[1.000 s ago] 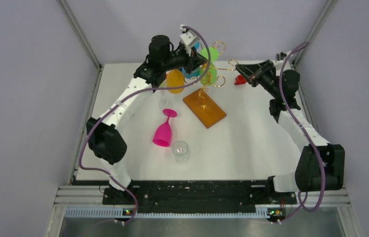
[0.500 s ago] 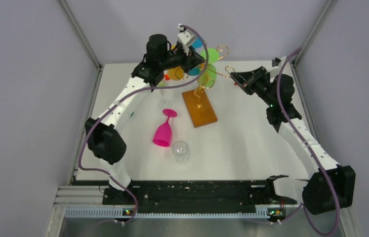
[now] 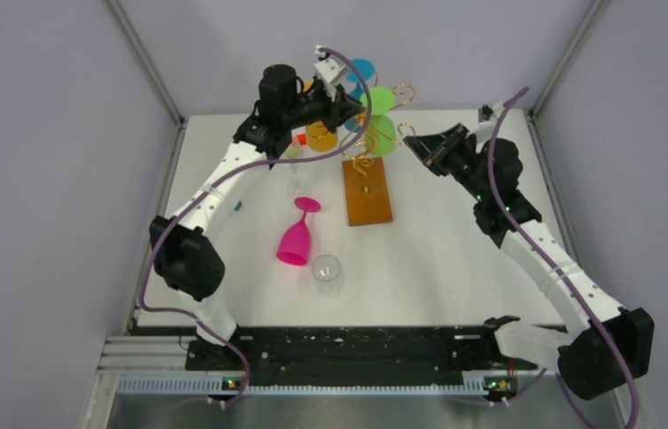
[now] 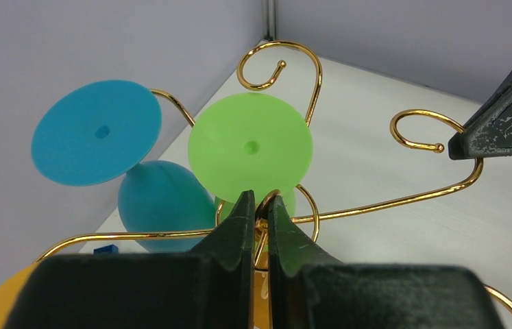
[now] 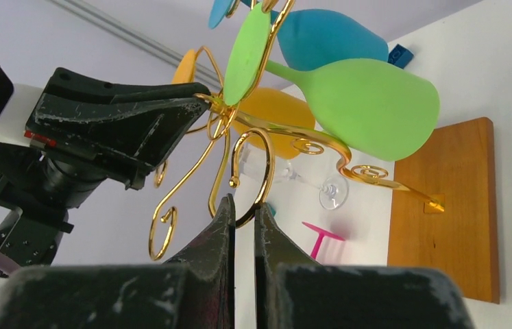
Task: Place the wine glass upside down on the wine glass rack
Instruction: Adjust the wine rack at the center of the board.
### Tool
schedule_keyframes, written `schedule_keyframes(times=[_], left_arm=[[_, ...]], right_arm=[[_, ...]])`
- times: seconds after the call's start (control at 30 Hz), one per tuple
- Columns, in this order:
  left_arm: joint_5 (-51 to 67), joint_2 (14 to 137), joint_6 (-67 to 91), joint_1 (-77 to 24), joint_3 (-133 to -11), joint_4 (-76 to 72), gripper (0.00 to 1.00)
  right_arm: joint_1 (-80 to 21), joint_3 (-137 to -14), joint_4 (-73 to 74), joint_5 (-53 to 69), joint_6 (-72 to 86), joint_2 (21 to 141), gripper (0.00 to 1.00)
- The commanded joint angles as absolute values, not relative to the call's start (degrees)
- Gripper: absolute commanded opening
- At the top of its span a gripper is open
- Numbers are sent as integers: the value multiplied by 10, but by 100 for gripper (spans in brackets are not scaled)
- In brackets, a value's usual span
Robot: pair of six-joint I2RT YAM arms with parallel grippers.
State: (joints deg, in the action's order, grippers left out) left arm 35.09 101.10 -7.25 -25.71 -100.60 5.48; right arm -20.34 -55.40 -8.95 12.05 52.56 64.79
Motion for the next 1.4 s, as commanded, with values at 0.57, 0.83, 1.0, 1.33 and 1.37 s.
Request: schedule_keyframes(times=[0.57,0.83,1.0,1.33,1.37], left_arm=[[386,1028,-49,-281,-1022,38,0],[380,1025,-51,-282,-1013,37,0],[361,1025,-57,-281,-1006,41,0],[337,1010,-67,-278,-981,38,0],[333,1006,-69,-277,-977,37,0]], right_arm=[[-370,-575,-129,155,465,608,0],[-381,-569,-113,120,441,600,0],[-381,-576,-101,118,416,609,0],[-381,-625,-55,57,312,567,26],[-381,-633,-41,39,298,564,27]])
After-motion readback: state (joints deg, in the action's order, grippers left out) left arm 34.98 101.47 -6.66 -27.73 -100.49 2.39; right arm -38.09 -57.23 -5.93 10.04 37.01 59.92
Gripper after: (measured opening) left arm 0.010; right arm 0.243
